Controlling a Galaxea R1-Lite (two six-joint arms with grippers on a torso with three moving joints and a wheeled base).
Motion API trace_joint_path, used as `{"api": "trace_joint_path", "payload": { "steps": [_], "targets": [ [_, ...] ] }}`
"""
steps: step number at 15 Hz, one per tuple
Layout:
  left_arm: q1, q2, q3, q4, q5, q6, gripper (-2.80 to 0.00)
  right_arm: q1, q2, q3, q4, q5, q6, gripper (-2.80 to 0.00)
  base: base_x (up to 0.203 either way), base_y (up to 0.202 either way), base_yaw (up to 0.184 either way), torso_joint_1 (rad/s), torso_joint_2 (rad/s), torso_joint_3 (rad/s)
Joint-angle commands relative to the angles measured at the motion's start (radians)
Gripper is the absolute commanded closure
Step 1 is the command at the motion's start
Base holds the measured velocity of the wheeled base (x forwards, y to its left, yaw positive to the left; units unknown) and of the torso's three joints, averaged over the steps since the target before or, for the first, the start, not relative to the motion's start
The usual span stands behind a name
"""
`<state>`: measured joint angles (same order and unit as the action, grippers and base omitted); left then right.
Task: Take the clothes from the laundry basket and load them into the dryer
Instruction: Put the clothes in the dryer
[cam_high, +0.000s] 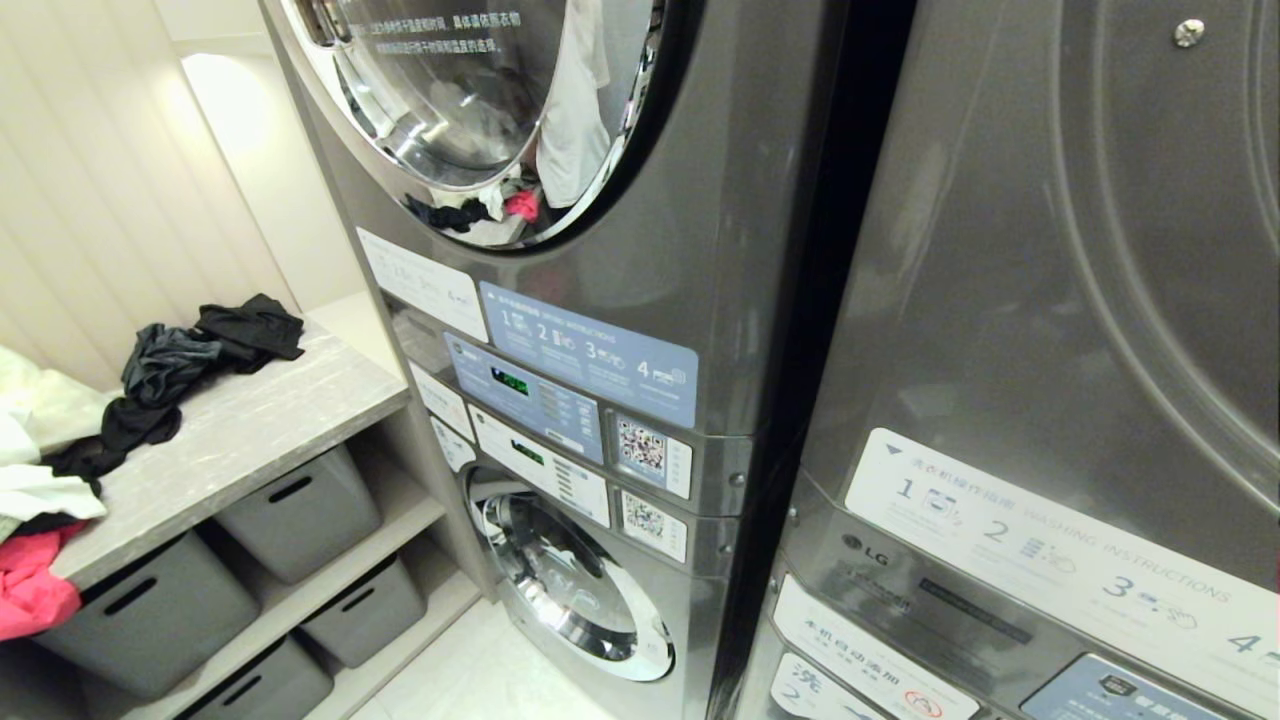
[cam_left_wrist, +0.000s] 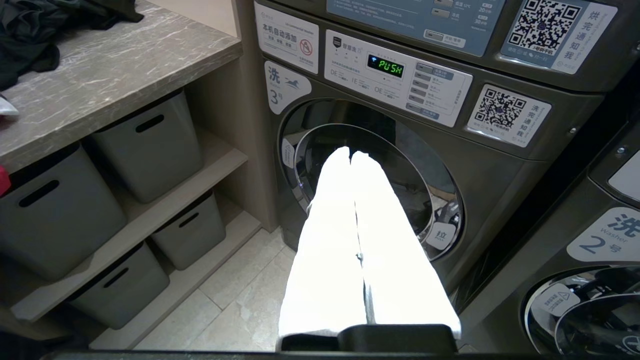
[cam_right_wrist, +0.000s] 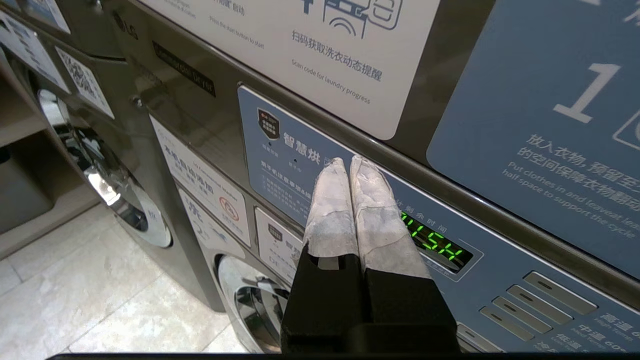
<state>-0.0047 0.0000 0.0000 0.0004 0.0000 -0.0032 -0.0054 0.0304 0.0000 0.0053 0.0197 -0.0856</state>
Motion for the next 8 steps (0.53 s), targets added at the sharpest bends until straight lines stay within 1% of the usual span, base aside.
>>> {"api": "trace_joint_path", "payload": {
  "steps": [1,8],
  "targets": [
    [0.000,0.000,0.000,0.000,0.000,-0.001,0.00,0.001,-0.030,0.000,0.001,-0.010,0.007,0.00,0.000,0.000,0.000,0.000,0.00,0.000],
    [0.000,0.000,0.000,0.000,0.000,-0.001,0.00,0.001,-0.030,0.000,0.002,-0.010,0.001,0.00,0.000,0.000,0.000,0.000,0.00,0.000]
  ]
}}
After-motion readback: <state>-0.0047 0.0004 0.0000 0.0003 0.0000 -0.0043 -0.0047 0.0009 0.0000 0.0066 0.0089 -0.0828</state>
